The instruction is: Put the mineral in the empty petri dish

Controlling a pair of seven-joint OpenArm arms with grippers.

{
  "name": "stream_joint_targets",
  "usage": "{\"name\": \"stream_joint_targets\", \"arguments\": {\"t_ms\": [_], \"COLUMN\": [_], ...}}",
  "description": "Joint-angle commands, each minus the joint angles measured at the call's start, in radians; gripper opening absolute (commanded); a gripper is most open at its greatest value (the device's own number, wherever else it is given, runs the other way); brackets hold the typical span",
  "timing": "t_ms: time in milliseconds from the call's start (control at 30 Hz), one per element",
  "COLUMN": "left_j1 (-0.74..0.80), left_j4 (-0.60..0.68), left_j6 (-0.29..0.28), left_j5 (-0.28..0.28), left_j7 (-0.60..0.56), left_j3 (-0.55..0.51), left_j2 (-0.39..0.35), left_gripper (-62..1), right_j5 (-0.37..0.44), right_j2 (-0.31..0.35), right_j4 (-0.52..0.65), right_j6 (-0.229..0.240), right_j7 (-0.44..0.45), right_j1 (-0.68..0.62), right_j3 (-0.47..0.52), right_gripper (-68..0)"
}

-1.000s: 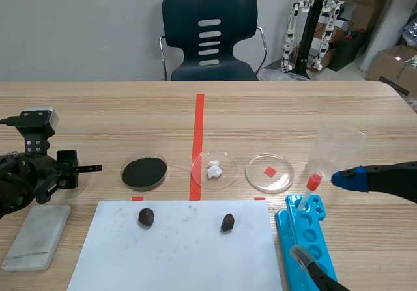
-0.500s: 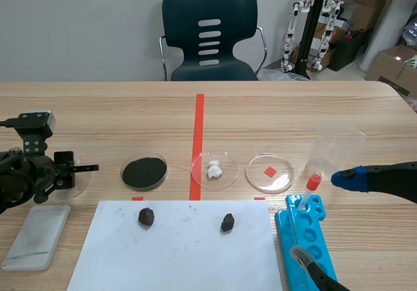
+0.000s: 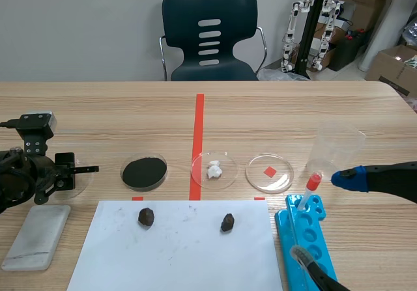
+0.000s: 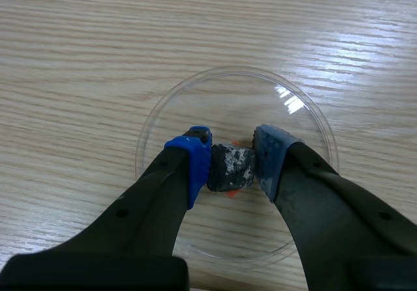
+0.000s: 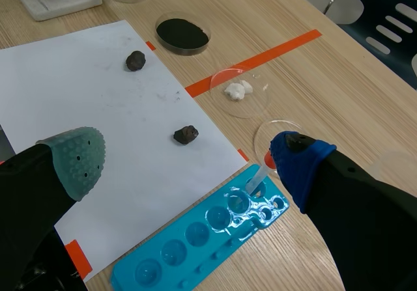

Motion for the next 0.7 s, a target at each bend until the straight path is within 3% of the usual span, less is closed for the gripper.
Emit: {"name": "stream_joint_targets", "arguments": {"t_ms": [0, 267, 533, 667], "left_j1": [-0.011, 0.010, 0.072, 0.098], "left_j4": [0.016, 0.083, 0.204, 0.249], "left_j6": [0.006, 0.005, 0.005, 0.005], "left_j5": [0.005, 0.015, 0.028, 0.028], "left_j7": [-0.006, 0.001, 0.000, 0.000], "left_j3": [-0.013, -0.014, -0.014, -0.019], "left_j2": [0.001, -0.006, -0.023, -0.032], "left_gripper": [-44.3, -29.3, -7.6, -2.3], "right_j5": [0.011, 0.011, 0.011, 0.011], "right_j2": [0.000, 0.000, 0.000, 0.000], "right_j4": [0.005, 0.005, 0.005, 0.005], "right_j6": [0.000, 0.000, 0.000, 0.000], "right_j7": [0.011, 0.011, 0.011, 0.011], "right_j1": [0.001, 0.001, 0.001, 0.001], "right_j3": [0.001, 0.001, 0.001, 0.001], "right_gripper": [-14.6, -14.6, -14.6, -14.6]}}
